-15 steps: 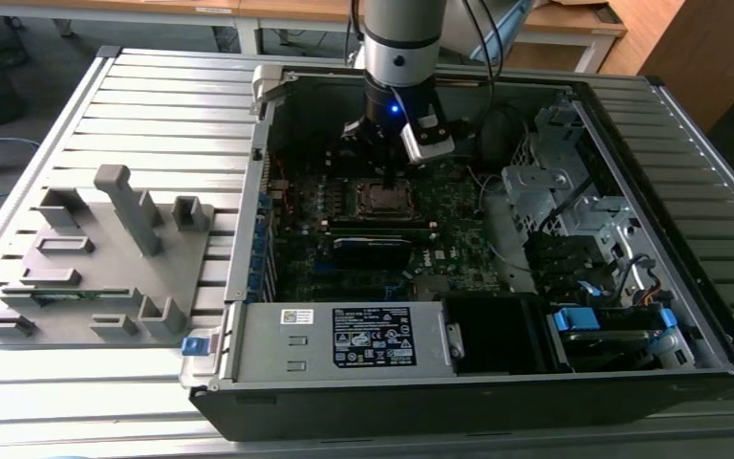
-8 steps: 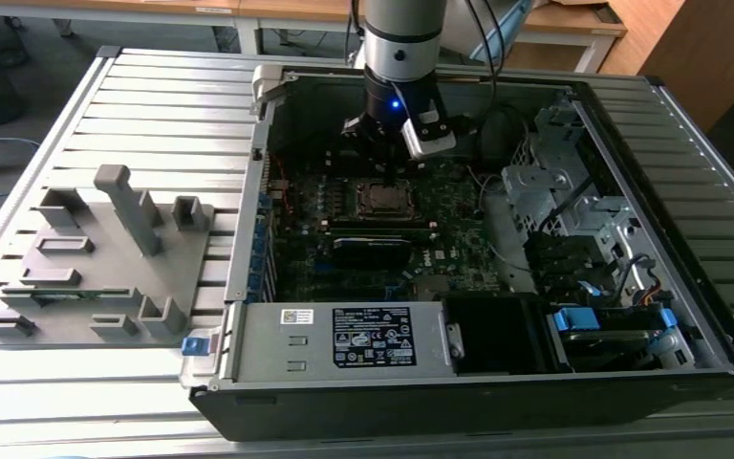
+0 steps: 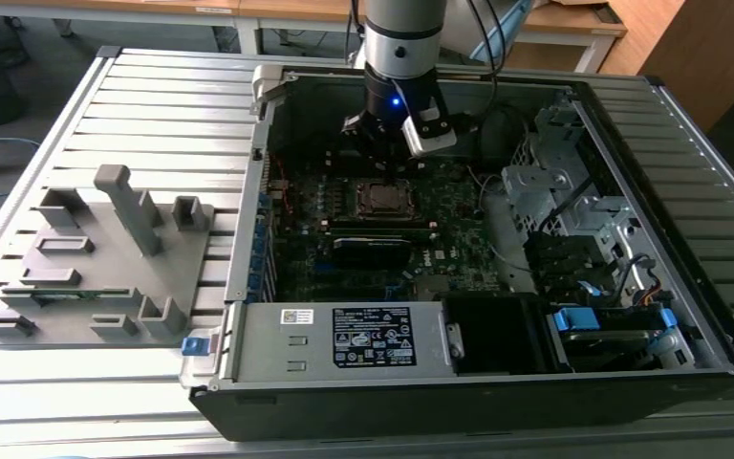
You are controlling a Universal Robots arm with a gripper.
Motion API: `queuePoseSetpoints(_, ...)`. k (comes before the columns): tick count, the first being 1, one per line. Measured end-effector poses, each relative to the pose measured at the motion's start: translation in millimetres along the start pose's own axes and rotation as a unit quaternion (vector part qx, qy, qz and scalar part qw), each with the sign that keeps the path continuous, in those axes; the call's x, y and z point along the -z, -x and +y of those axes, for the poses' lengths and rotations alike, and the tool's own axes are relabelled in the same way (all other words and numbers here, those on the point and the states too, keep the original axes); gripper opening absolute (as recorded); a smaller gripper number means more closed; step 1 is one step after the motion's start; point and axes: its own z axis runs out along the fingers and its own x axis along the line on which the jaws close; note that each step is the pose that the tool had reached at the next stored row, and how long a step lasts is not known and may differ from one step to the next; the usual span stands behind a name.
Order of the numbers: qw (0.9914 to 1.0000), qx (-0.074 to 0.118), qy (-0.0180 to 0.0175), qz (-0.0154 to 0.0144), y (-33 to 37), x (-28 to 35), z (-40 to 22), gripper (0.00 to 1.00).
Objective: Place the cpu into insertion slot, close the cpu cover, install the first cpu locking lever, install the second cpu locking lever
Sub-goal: 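Install the second cpu locking lever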
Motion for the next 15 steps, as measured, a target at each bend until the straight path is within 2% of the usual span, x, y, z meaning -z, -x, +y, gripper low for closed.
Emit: queuePoseSetpoints(15, 1.00000, 0.000, 0.0000, 0.0000, 0.1, 1.8, 0.0, 0.11)
